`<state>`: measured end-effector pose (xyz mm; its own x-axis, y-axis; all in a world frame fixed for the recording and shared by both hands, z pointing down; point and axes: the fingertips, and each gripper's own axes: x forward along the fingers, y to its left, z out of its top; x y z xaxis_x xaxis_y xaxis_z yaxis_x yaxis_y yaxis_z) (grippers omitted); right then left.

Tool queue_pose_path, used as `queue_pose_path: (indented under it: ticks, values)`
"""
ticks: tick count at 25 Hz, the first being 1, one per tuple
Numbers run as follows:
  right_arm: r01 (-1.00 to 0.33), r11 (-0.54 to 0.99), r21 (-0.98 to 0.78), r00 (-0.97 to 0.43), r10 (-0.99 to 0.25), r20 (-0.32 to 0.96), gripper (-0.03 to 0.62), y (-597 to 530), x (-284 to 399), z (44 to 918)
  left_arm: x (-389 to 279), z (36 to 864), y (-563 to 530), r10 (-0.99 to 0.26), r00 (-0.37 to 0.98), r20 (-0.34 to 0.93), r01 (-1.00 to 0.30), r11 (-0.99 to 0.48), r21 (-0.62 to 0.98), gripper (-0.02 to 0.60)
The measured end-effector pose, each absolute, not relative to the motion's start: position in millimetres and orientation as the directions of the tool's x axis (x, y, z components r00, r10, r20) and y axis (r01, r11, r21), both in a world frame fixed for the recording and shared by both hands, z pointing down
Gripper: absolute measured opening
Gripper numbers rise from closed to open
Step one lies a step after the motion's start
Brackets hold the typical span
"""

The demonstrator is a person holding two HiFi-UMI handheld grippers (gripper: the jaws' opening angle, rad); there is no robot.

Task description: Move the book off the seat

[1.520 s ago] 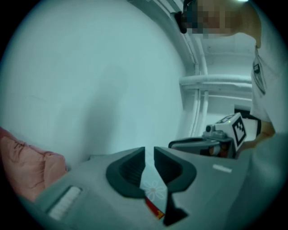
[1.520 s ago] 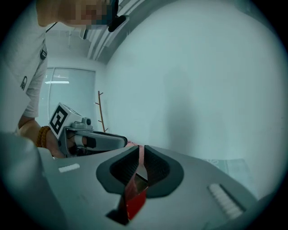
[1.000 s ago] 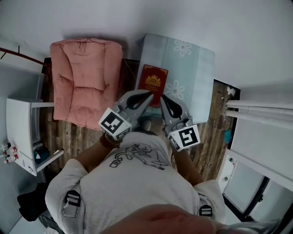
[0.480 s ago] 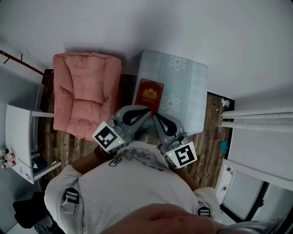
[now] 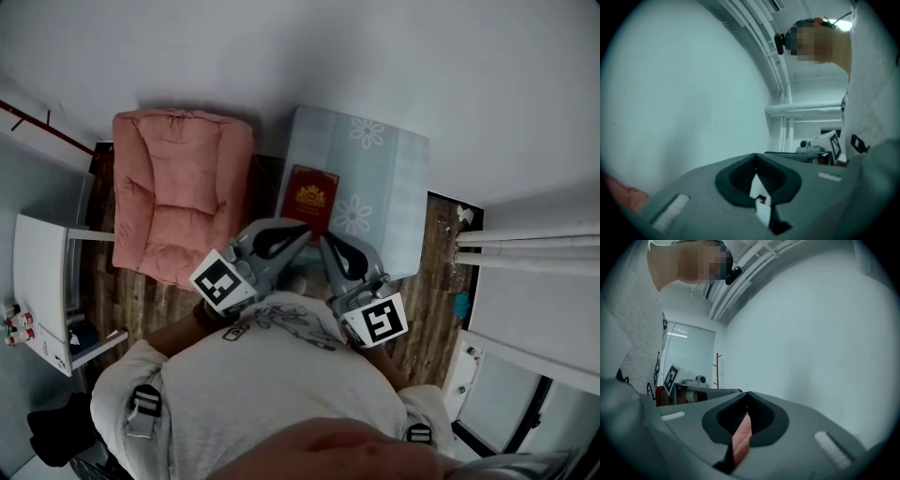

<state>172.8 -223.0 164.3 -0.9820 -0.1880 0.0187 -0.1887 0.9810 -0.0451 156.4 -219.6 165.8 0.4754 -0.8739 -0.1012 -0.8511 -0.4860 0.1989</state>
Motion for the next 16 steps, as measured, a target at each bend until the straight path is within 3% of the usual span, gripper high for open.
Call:
queue_pose_path:
  ticks: [16]
  values:
    - [-0.209, 0.977, -0.042, -0.978, -0.208, 0.026, 0.007, -228.6, 172.1, 170.6, 155.9, 175.0, -223.2, -0.882, 0.464, -0.082, -0.857, -0.471, 0.211, 0.003]
